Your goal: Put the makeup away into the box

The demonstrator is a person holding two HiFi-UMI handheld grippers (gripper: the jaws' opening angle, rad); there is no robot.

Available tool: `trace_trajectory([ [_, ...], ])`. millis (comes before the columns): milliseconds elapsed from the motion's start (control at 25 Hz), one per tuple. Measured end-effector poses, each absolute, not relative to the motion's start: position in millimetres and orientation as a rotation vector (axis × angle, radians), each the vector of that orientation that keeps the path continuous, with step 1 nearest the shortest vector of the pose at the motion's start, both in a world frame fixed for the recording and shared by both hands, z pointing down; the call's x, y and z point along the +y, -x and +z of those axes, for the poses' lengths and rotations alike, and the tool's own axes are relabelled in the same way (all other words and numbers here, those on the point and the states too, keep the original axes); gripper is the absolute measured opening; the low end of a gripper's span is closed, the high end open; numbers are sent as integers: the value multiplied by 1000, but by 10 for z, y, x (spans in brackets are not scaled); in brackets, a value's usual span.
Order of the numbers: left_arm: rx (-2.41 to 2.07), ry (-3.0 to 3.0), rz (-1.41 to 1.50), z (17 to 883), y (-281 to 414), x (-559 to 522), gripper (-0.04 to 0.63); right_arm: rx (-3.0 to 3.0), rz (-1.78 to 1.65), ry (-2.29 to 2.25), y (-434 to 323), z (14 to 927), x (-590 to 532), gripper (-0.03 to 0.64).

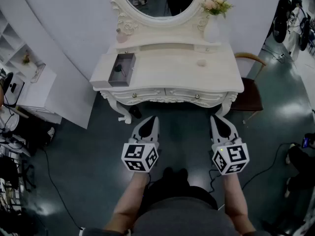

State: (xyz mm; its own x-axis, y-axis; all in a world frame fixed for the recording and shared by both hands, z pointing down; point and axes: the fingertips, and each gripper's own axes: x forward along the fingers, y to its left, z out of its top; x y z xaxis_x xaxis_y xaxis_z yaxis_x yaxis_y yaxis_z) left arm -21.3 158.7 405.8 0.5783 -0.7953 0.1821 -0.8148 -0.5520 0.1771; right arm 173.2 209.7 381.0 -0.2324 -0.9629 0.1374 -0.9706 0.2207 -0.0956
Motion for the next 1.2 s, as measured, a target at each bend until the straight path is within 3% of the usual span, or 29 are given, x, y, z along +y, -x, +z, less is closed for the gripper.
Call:
trace_trajectory([
  [960, -1318, -2606, 131, 4057, -65, 1526, 5, -2424, 176, -1929, -1913, 3771, 2070, 6],
  [1200, -1309, -2601, 153, 4092, -81, 1367, 5, -2425, 198, -1902, -1908, 3817, 1919, 69],
])
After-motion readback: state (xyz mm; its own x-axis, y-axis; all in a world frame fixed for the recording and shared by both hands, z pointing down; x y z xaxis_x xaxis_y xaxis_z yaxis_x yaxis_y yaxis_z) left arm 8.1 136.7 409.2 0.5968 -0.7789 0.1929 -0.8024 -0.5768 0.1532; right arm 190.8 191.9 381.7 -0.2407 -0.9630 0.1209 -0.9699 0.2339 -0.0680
